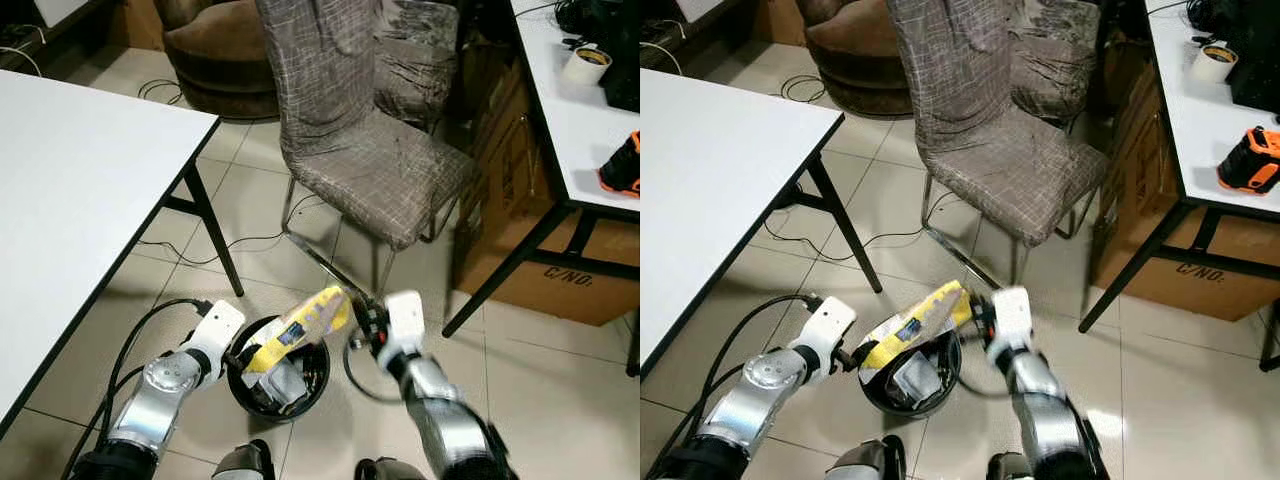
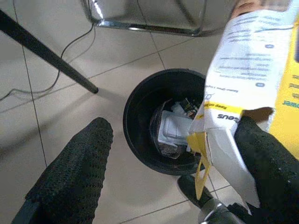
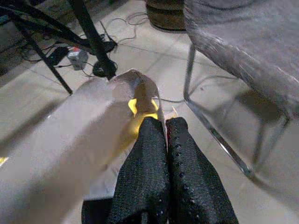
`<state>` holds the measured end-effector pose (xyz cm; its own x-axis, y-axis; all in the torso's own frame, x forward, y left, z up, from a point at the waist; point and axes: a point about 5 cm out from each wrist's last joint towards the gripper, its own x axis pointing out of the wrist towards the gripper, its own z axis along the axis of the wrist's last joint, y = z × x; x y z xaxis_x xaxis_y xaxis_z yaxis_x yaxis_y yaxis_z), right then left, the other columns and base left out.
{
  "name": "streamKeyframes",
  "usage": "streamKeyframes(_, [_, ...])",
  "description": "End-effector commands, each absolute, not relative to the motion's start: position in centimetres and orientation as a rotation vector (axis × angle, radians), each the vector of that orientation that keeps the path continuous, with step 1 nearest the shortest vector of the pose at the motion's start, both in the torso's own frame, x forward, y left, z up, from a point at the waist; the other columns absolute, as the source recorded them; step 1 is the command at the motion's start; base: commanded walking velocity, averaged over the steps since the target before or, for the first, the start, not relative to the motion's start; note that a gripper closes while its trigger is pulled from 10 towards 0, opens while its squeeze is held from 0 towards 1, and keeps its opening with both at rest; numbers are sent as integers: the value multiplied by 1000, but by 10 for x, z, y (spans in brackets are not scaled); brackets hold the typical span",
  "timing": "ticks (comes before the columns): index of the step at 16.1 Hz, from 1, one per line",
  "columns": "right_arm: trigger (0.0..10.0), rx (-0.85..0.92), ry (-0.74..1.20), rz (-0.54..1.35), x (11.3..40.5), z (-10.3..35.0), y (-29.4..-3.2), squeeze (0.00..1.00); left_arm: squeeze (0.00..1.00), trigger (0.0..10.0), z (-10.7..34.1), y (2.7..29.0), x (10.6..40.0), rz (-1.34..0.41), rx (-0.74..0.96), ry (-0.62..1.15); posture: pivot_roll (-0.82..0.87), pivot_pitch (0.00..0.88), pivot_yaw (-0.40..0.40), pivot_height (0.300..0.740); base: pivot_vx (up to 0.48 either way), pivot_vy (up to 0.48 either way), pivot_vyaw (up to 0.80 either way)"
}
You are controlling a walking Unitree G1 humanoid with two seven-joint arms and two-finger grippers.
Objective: Picking trash to rubbish bin
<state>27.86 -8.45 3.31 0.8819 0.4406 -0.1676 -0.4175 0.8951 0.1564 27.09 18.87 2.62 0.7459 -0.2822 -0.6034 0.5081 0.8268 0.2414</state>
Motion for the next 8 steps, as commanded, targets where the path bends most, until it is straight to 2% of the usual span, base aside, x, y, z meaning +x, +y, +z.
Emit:
streamKeyframes(1, [10000,117,233,478,281,31,-78,0,0,10000,31,185,270,-484,425,556,-4,151,9,740,0,0,0])
streamKeyframes(5, [10000,87,209,593,312,57,-40,0,0,10000,47,193,258,-528,484,530,57,156,-14,740,0,0,0])
streamKeyframes(8, [10000,85,208,616,321,66,-30,0,0,10000,50,198,253,-508,480,529,81,155,-31,740,0,0,0])
